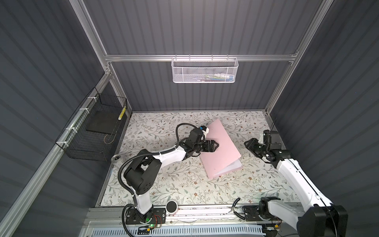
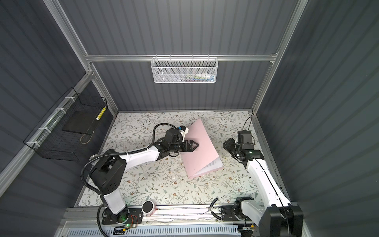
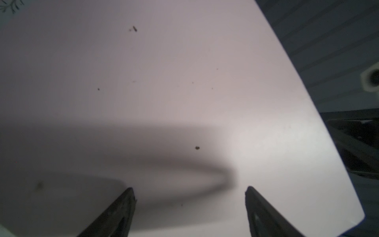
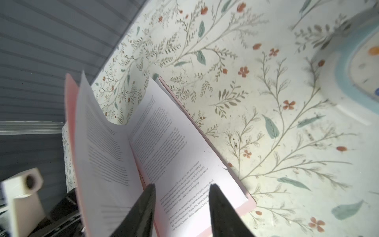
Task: Put the files into the folder
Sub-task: 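Press the closed pink folder flat with the left gripper while the right gripper withdraws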
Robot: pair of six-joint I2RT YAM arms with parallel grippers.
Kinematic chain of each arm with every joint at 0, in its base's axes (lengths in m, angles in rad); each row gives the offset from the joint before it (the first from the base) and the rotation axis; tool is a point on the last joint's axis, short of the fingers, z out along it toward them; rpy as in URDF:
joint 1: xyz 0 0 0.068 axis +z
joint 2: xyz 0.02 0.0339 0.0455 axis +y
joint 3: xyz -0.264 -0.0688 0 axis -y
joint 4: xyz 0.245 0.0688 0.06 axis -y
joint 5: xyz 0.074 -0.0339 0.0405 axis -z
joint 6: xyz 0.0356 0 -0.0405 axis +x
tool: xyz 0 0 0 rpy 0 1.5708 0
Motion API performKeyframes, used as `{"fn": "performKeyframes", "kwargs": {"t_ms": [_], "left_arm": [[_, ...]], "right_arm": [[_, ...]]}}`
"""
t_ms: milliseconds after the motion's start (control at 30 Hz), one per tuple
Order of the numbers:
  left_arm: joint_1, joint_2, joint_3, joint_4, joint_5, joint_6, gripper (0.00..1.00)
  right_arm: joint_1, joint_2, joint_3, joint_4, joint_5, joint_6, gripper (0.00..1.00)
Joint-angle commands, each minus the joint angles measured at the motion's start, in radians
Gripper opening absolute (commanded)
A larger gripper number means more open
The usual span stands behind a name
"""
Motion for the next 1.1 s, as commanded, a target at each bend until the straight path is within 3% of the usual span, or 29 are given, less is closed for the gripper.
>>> {"fn": "performKeyframes", "kwargs": {"t_ms": [0,233,633,933,1067], "left_arm": [[-0.005,0.077,0.047,-0.006,0.037,0.025,0.84],[-0.005,0.112,0.003,0.032,0.026,0.035,0.83],[0.001,0.084,-0.026,0.002,0.002,0.083,0.83],[0.042,0.021,-0.096,-0.017,-0.021,0.102,0.83],[0.084,-0.003,-0.121,-0.026,-0.024,0.114,0.83]], "right_arm": [[-0.003,0.059,0.029,-0.086,0.003,-0.032,0.49],[0.010,0.218,0.037,-0.043,-0.058,-0.043,0.49],[0.084,0.458,-0.010,0.094,0.036,-0.026,0.48],[0.110,0.520,-0.022,0.140,0.058,-0.024,0.48],[0.151,0.526,-0.051,0.177,0.005,-0.007,0.47]]}}
